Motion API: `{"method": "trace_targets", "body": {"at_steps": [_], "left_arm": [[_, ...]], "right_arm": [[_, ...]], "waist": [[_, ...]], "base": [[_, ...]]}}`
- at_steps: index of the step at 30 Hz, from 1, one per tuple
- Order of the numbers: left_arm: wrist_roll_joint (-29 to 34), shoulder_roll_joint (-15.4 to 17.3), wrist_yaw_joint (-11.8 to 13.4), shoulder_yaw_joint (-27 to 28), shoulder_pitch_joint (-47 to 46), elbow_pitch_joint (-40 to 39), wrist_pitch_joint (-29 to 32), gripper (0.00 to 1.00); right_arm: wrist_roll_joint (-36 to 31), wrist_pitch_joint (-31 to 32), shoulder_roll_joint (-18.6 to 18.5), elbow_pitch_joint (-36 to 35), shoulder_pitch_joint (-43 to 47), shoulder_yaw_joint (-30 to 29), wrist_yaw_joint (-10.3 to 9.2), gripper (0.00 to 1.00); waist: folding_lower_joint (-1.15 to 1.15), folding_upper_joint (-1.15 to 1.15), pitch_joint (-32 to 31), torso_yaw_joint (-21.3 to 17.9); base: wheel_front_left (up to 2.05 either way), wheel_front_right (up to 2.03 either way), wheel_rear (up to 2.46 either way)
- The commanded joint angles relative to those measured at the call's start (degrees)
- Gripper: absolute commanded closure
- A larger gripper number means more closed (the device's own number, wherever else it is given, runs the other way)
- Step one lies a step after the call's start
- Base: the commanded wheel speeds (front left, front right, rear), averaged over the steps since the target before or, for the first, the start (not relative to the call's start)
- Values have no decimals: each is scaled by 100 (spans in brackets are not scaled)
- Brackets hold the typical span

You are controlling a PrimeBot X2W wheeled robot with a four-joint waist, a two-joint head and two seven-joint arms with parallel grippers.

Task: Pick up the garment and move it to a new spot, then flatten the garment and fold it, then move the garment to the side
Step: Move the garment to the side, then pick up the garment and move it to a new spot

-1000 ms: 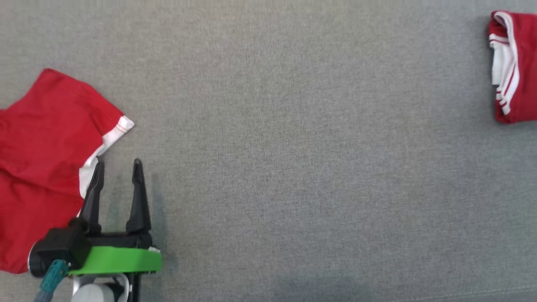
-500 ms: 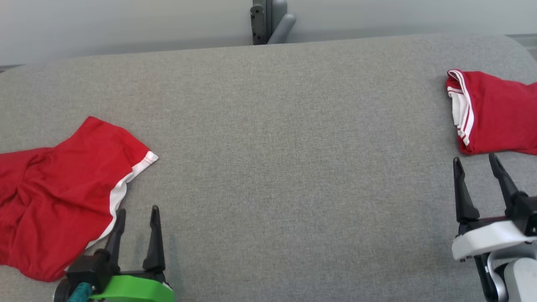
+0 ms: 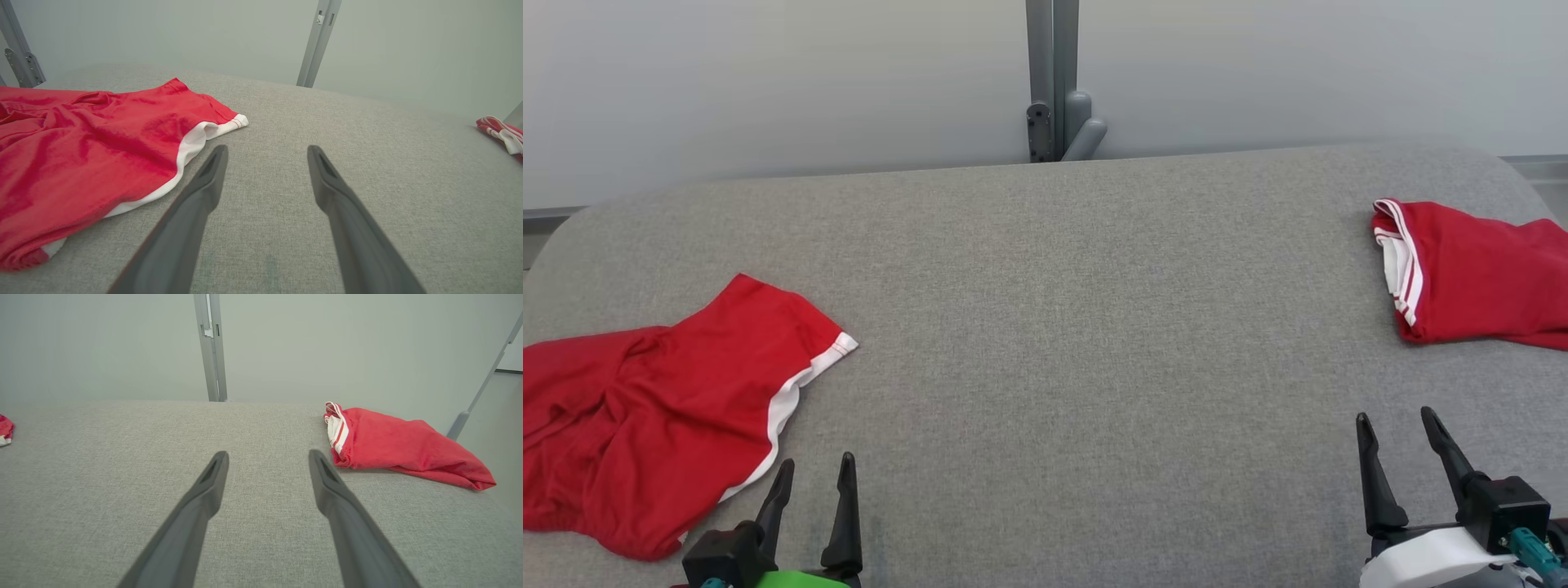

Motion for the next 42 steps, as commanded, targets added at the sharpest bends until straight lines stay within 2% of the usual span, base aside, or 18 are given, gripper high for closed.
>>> {"method": "trace_targets", "body": {"at_steps": [1, 16, 22, 27, 37, 42], "left_arm": [[-56, 19, -15, 1, 67, -4, -1, 0], [-117, 19, -12, -66, 30, -82, -1, 0], [-112, 19, 53, -35, -3, -141, -1, 0], [-239, 19, 153, 11, 42, -263, -1, 0], [-314, 18, 312, 144, 253, -447, -1, 0], [-306, 15, 341, 293, 334, -531, -1, 0]], "right_arm": [[-38, -20, 2, 22, 48, -21, -8, 0], [-30, -19, 121, 117, 125, 33, -8, 0], [-61, -19, 120, 139, 92, 98, -8, 0], [-65, -19, 106, 106, 124, 181, -7, 0], [33, -18, 102, 45, -21, 479, -8, 0], [66, -18, 103, 65, -32, 608, -8, 0]], "waist": [[0, 27, -25, 8], [0, 27, -67, 124], [0, 27, -57, 282], [0, 27, -65, 723], [0, 27, -64, 2075], [0, 27, -59, 2390]], "base": [[0, 0, 0], [0, 0, 0], [0, 0, 0], [0, 0, 0], [0, 0, 0], [0, 0, 0]]}}
